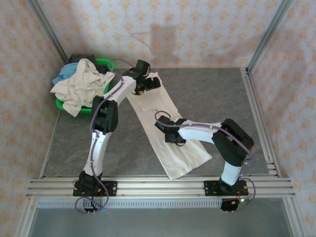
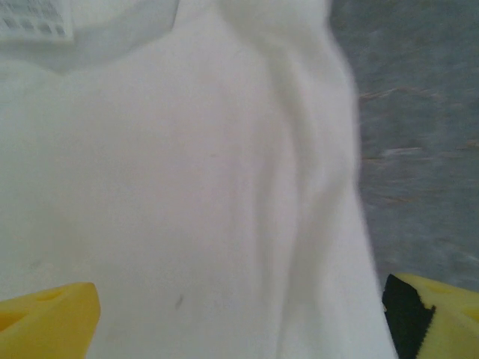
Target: Fold and stack the t-shirts
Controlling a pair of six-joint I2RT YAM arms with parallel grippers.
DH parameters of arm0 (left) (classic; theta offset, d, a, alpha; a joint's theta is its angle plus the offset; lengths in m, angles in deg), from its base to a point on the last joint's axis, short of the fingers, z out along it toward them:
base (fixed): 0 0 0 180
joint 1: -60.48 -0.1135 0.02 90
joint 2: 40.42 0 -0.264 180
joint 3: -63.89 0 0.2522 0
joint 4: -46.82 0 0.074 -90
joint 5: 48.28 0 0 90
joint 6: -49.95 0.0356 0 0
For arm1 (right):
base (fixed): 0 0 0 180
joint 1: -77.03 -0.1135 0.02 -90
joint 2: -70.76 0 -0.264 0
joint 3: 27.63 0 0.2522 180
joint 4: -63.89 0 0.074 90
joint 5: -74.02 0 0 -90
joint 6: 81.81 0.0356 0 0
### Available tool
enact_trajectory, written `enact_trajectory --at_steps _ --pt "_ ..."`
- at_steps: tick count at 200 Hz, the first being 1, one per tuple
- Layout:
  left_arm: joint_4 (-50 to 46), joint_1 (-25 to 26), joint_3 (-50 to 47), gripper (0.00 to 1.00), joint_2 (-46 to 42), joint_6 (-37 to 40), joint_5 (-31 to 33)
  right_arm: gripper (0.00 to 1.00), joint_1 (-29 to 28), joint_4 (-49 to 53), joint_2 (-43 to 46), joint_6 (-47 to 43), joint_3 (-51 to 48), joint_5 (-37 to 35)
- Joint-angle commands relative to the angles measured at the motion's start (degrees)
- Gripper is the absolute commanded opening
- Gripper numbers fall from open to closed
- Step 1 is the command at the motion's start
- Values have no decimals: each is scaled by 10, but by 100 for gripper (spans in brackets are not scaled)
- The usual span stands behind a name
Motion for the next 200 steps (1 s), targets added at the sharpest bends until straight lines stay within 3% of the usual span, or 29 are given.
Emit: enact_trajectory --at_steps 1,37,75,109,130,161,200 --pt "-22 12 65 94 64 -18 -9 57 -19 -12 -23 53 -13 3" --pt "-87 20 209 90 159 -23 -28 58 -53 -36 -50 93 18 4" --pt "-40 20 234 90 196 -29 -70 60 -85 -25 -101 77 111 27" --pt "-10 22 309 94 231 -15 -139 62 -86 0 -60 52 113 1" --pt "8 24 337 100 218 -5 -154 65 -86 15 -6 34 86 -23" --pt "6 27 336 100 154 33 -126 69 -86 36 59 30 28 -64" --pt "-84 27 321 100 54 86 -86 69 -85 31 135 44 -71 -7"
